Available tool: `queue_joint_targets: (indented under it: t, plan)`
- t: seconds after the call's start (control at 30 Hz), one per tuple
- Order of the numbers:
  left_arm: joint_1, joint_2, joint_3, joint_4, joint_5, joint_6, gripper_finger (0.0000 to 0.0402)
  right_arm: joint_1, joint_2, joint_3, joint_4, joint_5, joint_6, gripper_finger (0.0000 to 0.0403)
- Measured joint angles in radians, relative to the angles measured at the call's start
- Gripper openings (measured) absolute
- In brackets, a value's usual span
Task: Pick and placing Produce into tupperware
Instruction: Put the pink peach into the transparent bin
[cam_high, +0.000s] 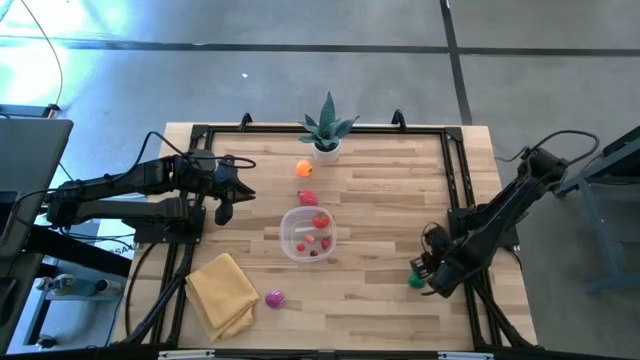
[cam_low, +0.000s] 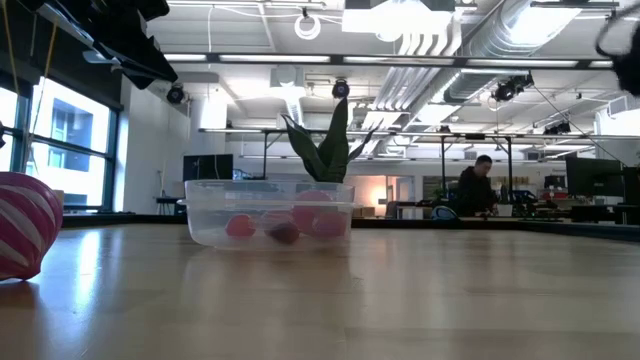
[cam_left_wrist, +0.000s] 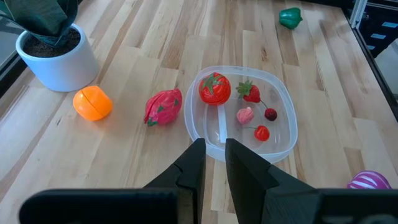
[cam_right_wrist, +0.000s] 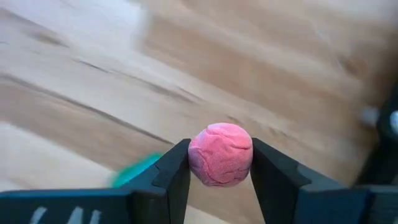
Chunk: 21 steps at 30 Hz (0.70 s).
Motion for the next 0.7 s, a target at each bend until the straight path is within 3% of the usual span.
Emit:
queue_joint_targets:
  t: [0.2,0.33,0.5,0.7]
  plan:
    - [0.0,0.0,0.0,0.0,0.0,0.0,0.0053,-0.097,-0.001,0.194,-0.032,0.289,-0.294,0.0138]
    - [0.0,0.0,0.0,0.0,0.0,0.0,0.0053,-0.216,-0.002,0.316,0.048,0.377,-0.603,0.0138]
    - [0.0,0.0,0.0,0.0,0.0,0.0,0.0053,-0.408,-0.001,0.375,0.328,0.326,-1.075,0.0138]
    - [0.0,0.0,0.0,0.0,0.0,0.0,0.0053,-0.644,0.094,0.377,0.625,0.063,-1.449,0.0138]
